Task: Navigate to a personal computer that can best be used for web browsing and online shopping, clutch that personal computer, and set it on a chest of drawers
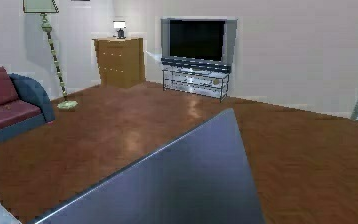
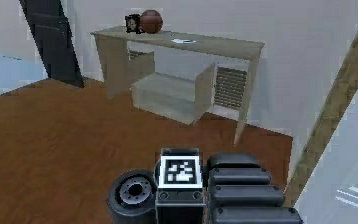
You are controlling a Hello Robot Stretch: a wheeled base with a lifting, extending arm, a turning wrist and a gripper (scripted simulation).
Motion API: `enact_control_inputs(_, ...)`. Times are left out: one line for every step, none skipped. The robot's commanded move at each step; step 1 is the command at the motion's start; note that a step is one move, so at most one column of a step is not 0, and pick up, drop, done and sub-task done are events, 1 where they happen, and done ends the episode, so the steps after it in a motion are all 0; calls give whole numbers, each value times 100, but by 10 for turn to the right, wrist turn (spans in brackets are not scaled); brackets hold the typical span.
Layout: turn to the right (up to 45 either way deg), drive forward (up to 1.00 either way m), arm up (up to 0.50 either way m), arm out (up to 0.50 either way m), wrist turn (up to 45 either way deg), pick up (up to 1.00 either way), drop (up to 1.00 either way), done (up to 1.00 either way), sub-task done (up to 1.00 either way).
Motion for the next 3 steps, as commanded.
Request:
enact_control_inputs(-240, 0, 0, 0, 0, 0, 0, 0, 0)
enact_control_inputs(0, 80, 0, 0, 0, 0, 0, 0, 0)
enact_control_inputs(0, 100, 0, 0, 0, 0, 0, 0, 0)
